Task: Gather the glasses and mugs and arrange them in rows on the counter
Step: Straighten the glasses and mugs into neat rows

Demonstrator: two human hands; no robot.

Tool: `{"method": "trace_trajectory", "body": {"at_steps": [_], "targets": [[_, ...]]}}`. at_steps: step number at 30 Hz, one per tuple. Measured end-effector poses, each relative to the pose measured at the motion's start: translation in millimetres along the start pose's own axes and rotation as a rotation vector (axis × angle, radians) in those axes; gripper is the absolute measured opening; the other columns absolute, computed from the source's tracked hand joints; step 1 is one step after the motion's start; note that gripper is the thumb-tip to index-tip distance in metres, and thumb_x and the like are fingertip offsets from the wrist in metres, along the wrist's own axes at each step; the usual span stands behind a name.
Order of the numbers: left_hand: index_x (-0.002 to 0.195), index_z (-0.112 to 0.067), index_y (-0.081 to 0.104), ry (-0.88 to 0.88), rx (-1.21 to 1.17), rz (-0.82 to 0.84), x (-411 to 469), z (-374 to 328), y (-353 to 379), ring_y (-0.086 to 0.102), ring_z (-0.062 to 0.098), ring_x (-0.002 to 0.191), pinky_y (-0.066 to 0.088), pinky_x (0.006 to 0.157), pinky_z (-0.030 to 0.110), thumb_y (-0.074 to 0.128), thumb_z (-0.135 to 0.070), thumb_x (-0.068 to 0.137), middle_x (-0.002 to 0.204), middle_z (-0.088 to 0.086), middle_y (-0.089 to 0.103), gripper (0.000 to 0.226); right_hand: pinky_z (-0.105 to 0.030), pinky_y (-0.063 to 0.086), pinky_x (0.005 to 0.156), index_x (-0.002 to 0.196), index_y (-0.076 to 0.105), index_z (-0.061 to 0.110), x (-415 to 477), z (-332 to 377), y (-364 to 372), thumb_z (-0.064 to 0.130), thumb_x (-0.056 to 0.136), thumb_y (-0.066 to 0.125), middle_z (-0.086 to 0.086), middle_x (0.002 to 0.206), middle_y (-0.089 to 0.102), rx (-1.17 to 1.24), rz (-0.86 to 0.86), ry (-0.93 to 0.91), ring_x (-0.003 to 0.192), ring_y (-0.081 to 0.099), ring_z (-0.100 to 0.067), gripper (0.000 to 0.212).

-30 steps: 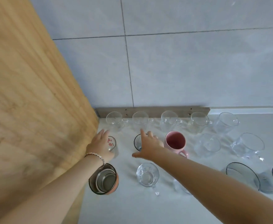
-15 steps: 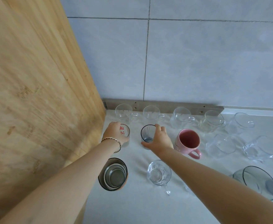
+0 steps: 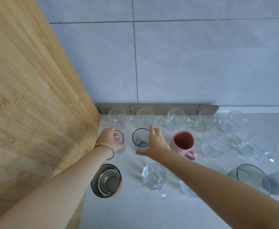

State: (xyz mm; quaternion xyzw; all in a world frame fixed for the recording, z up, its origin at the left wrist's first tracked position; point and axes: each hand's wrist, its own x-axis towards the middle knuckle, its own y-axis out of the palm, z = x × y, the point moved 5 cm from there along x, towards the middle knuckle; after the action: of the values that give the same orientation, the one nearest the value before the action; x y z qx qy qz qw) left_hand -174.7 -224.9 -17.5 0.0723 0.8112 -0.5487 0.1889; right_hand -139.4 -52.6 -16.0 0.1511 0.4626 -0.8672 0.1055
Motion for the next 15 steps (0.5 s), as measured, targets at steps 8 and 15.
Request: {"method": "trace_trajectory", "body": {"at_steps": [8, 15], "targets": [[0.143, -0.013, 0.029, 0.611, 0.226, -0.144, -42, -123, 15, 0.023, 0.022, 0.143, 0.025, 0.116, 0.036, 0.059, -0.026, 0.081, 0.153, 0.008, 0.024, 0.070, -0.027, 0.032, 0.107, 0.134, 0.048, 0.013, -51, -105, -87, 0.017, 0.082, 0.066, -0.006, 0.138, 0.043, -0.033, -0.243, 0.039, 0.132, 0.038, -0.022, 0.055], [0.145, -0.032, 0.019, 0.635, 0.425, 0.193, -49, -211, 86, 0.021, 0.026, 0.143, 0.029, 0.114, 0.044, 0.062, -0.044, 0.080, 0.158, -0.002, 0.011, 0.079, -0.042, 0.030, 0.112, 0.150, 0.013, 0.016, -59, -197, -116, 0.033, 0.076, 0.074, -0.009, 0.152, 0.022, -0.119, -0.151, 0.314, 0.139, 0.023, -0.031, 0.097]]}}
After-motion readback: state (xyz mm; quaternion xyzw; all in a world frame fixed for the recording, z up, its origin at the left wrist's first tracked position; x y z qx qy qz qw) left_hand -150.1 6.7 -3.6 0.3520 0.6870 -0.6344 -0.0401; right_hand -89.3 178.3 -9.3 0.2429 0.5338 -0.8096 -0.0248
